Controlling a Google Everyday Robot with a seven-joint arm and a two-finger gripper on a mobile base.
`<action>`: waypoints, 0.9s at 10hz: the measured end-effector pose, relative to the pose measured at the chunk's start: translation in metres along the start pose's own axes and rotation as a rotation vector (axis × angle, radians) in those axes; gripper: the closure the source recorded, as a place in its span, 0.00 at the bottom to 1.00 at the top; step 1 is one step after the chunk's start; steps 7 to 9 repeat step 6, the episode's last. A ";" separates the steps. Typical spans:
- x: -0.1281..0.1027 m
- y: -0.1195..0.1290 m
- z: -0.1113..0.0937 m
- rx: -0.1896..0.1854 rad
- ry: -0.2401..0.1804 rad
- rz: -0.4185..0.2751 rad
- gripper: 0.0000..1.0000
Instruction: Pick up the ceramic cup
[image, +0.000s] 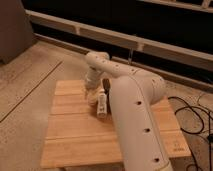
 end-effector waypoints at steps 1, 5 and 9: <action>-0.010 0.010 -0.027 0.010 -0.067 -0.042 1.00; -0.013 0.074 -0.105 0.067 -0.249 -0.201 1.00; -0.011 0.079 -0.111 0.076 -0.262 -0.210 1.00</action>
